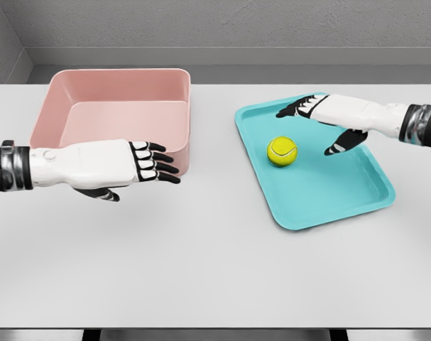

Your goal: Put the tennis from the blue tray into the pink basket with both arms

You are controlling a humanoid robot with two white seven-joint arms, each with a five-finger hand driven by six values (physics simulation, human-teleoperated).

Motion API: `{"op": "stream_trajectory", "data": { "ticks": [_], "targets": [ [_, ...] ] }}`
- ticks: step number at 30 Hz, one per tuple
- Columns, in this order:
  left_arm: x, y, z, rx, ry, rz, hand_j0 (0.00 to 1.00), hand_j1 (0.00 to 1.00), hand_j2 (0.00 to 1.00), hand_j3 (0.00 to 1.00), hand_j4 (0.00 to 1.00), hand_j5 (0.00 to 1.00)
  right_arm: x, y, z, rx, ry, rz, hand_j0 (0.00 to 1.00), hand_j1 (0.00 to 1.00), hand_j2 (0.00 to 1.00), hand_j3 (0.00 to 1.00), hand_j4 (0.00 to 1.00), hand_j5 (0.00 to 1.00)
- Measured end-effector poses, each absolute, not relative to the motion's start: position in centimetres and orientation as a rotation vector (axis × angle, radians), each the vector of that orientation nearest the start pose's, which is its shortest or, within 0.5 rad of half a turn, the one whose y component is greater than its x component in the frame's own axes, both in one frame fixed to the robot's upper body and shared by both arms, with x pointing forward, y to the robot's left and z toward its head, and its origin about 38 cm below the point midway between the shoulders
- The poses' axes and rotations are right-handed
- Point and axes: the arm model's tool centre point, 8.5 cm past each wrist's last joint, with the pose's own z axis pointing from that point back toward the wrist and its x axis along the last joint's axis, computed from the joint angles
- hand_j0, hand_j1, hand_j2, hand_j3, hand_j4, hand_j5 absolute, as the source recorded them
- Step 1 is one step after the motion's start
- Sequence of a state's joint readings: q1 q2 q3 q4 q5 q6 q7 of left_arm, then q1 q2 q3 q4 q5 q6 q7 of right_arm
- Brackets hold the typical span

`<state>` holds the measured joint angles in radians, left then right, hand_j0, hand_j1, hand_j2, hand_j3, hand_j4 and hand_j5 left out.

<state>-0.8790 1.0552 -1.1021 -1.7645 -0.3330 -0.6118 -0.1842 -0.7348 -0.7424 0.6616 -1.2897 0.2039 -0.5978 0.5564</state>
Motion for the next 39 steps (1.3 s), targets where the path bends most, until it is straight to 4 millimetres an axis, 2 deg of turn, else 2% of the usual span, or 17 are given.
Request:
{"op": "stream_trajectory", "data": {
  "ticks": [5, 8, 15, 18, 20, 23, 26, 31, 37, 39],
  "targets": [
    [36.4, 24.6, 23.3, -0.252, 1.988, 2.766, 1.0, 1.0, 1.0, 1.0, 1.0, 1.0, 47.5, -28.3, 20.8, -0.221, -1.468, 1.926, 1.0, 1.0, 1.0, 1.0, 1.0, 1.0],
    [36.0, 24.4, 22.5, -0.216, 2.003, 2.773, 1.0, 1.0, 1.0, 1.0, 1.0, 1.0, 47.6, -27.6, 19.3, -0.187, -1.433, 1.938, 1.0, 1.0, 1.0, 1.0, 1.0, 1.0],
    [35.6, 23.3, 21.2, -0.14, 1.992, 2.783, 1.0, 1.0, 1.0, 1.0, 1.0, 1.0, 47.7, -26.2, 18.0, -0.155, -1.387, 1.969, 1.0, 1.0, 1.0, 1.0, 1.0, 1.0],
    [35.4, 22.9, 20.4, -0.099, 1.867, 2.86, 1.0, 1.0, 1.0, 1.0, 1.0, 1.0, 47.9, -25.7, 18.2, -0.158, -1.386, 1.978, 1.0, 1.0, 1.0, 1.0, 1.0, 1.0],
    [35.9, 22.7, 21.2, -0.125, 1.783, 2.883, 1.0, 1.0, 1.0, 1.0, 1.0, 1.0, 48.0, -25.5, 18.1, -0.162, -1.381, 1.983, 0.99, 0.99, 0.99, 0.99, 0.99, 0.99],
    [37.1, 22.5, 23.7, -0.214, 1.722, 2.862, 1.0, 1.0, 1.0, 1.0, 1.0, 1.0, 48.2, -25.3, 18.1, -0.171, -1.374, 1.979, 0.99, 0.99, 0.99, 0.99, 0.99, 0.99],
    [37.4, 22.2, 24.4, -0.229, 1.678, 2.861, 1.0, 1.0, 1.0, 1.0, 1.0, 1.0, 48.7, -24.9, 18.1, -0.174, -1.369, 1.972, 0.99, 0.99, 0.99, 0.99, 0.99, 0.99],
    [36.5, 21.8, 22.3, -0.133, 1.623, 2.908, 1.0, 1.0, 1.0, 1.0, 1.0, 1.0, 48.8, -24.8, 17.2, -0.161, -1.344, 1.972, 0.96, 0.96, 0.96, 0.96, 0.96, 0.96],
    [36.4, 21.7, 22.0, -0.111, 1.644, 2.902, 1.0, 1.0, 1.0, 1.0, 1.0, 1.0, 49.0, -25.3, 16.6, -0.169, -1.315, 1.971, 0.87, 0.87, 0.87, 0.87, 0.87, 0.87],
    [36.1, 21.4, 21.8, -0.094, 1.74, 2.858, 1.0, 1.0, 1.0, 1.0, 1.0, 1.0, 49.0, -25.4, 16.5, -0.173, -1.309, 1.971, 0.86, 0.86, 0.86, 0.86, 0.86, 0.86]
  ]
}}
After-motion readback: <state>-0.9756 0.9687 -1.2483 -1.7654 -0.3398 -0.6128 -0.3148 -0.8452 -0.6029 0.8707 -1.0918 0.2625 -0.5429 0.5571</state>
